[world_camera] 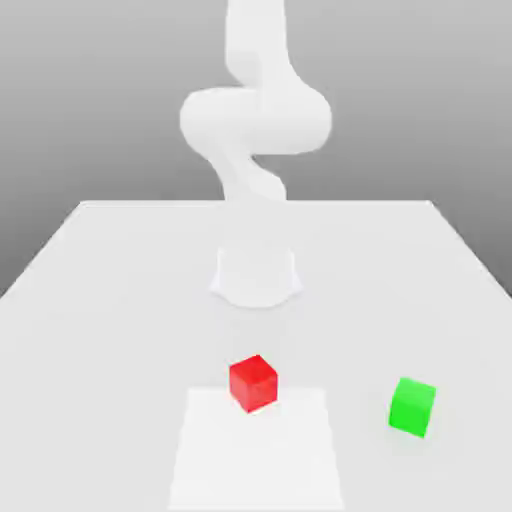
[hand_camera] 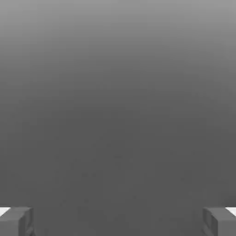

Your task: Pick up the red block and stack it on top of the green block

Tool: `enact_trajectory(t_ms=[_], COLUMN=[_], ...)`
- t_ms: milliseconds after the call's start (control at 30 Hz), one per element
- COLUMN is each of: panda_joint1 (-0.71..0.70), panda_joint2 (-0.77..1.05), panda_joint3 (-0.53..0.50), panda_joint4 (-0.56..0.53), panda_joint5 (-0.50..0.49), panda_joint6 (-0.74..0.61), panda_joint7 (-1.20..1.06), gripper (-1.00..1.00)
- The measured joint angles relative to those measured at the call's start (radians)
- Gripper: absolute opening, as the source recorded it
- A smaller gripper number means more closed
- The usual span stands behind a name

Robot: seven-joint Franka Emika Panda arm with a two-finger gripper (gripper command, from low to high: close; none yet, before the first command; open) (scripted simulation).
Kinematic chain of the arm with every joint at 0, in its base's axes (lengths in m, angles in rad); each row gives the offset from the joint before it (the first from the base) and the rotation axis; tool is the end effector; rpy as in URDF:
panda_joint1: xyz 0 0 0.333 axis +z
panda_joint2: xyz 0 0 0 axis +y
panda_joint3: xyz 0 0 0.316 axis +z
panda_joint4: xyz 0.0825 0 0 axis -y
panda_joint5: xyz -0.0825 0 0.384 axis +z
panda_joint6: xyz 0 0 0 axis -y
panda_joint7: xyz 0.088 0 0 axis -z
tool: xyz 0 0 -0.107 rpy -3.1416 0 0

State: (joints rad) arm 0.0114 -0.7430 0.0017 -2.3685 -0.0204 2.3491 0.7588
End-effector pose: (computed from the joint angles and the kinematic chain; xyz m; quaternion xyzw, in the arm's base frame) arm 0.3717 0.0048 0.6610 -0.8725 0.3368 -0.3316 0.1240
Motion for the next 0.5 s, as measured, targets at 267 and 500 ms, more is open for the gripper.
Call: enact_trajectory(t_ms=[267,500], panda_joint1=[0.038,0.085], panda_joint2=[0.222,0.440], panda_joint3=[-0.036,-0.119], panda_joint4=[-0.260,-0.514], panda_joint5=[-0.058,-0.072], panda_joint6=[0.187,0.369], panda_joint7=[-0.174,-0.385], gripper=[0.00,0.00])
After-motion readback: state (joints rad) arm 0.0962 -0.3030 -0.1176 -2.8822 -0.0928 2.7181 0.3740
